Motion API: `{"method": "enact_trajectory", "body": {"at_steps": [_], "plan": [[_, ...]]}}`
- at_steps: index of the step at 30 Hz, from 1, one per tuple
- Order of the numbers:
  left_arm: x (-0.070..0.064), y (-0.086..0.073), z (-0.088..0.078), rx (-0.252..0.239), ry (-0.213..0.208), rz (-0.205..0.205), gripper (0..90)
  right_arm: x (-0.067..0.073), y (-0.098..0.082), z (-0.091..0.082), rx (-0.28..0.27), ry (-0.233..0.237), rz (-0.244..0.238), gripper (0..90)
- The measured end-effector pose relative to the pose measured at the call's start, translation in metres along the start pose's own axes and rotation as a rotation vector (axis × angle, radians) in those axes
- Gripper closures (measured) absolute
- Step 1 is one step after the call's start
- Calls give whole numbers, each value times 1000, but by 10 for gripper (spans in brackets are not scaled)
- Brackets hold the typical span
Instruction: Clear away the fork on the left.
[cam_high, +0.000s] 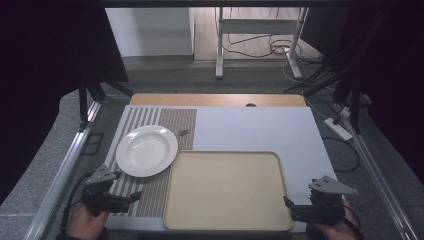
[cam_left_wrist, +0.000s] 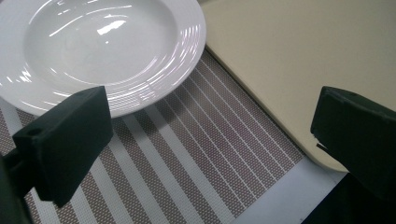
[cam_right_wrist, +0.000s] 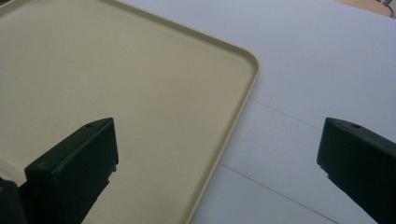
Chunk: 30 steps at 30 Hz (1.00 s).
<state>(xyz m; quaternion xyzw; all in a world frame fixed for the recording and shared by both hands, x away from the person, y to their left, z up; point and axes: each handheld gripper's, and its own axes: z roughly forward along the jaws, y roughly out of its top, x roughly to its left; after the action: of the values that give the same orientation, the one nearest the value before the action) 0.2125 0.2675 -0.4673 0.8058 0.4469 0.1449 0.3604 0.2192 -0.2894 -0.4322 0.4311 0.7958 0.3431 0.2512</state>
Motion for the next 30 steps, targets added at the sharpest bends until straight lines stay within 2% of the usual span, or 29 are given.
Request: {"method": "enact_trajectory", "body": {"at_steps": [8,9,11,13,17,23,30], "plan": [[3,3,6,4,-4,5,0,0,0,0,1,0,1,0],[3,4,7,4,-11,2,0,0,0,0,2,0,1,0],[6,7,10,2,-38,-30,0,0,0,0,3,0,1,0],[7,10,13,3,-45,-35,0,0,0,0,4,0,2,0],[9,15,18,0,-45,-25,0,-1,0,1,7,0,3,0],[13,20,25,-6,-70,-47,0,-1,0,1,8,0,5,0],[18,27,31,-5,-70,-42,0,-1,0,1,10,0,8,0]]}}
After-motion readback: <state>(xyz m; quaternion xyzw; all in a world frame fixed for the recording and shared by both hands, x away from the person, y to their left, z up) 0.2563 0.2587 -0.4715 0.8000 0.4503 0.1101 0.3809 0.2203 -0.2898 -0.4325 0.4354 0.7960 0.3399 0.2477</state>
